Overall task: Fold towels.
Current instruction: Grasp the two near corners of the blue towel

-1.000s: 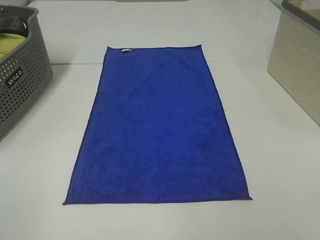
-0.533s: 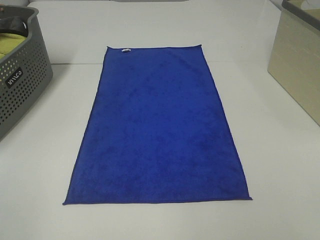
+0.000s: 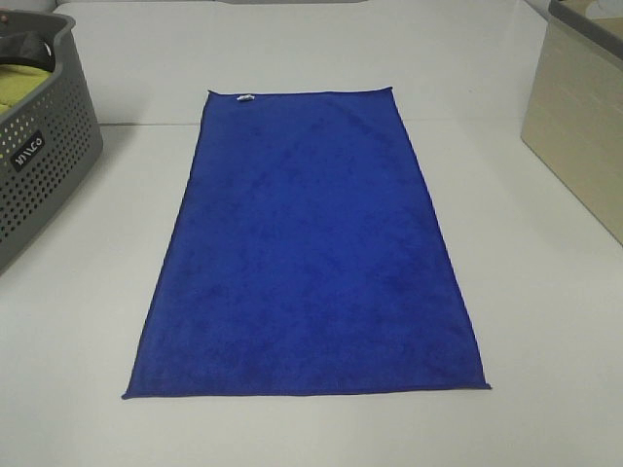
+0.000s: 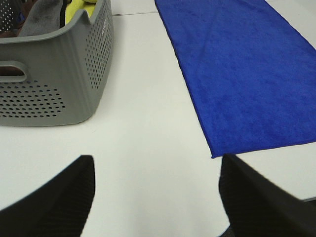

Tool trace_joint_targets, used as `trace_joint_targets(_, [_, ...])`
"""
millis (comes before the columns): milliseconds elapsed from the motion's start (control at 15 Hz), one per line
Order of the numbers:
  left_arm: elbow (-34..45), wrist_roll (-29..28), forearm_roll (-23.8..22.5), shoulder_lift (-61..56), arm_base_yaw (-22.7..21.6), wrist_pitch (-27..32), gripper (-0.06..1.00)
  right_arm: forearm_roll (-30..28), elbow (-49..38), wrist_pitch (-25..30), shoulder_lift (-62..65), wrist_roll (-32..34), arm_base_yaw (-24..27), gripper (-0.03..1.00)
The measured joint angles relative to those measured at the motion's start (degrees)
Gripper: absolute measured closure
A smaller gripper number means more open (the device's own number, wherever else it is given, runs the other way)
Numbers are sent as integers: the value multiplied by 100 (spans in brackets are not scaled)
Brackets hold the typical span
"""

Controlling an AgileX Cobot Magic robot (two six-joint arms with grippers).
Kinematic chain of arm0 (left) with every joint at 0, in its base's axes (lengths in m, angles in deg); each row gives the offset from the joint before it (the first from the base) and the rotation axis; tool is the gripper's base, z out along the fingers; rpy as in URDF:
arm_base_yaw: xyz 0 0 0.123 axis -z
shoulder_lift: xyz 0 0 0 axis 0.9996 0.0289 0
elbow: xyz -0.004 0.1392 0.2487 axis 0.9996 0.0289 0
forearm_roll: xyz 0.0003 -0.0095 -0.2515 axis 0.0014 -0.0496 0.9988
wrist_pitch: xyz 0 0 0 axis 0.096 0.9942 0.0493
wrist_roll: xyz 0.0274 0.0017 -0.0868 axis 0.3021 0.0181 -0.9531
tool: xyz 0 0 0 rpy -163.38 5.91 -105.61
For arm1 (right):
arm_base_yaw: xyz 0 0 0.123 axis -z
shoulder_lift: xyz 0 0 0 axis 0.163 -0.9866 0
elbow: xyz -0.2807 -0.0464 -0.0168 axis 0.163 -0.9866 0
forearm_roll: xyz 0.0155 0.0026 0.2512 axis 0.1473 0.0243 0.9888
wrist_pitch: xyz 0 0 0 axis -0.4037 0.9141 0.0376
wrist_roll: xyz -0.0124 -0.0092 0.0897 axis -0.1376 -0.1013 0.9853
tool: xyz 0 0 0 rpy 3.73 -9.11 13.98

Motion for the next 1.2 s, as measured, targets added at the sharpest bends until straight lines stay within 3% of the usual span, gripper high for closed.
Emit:
trace_joint_targets(600, [-40, -6, 0, 0, 0, -120, 27, 6, 0, 0, 0, 0, 0, 21])
trace_joint_targets(800, [-80, -6, 80, 309, 0, -1518, 27, 6, 69, -435, -149, 160, 0, 21])
trace_joint_targets(1000, [86, -6, 796, 1364, 0, -2584, 27, 17, 80, -1232, -1157, 435, 0, 21])
trace_joint_targets(1200, [109, -6, 2183, 2825, 0, -3100, 27, 195, 86, -1937, -2538, 481, 0, 21])
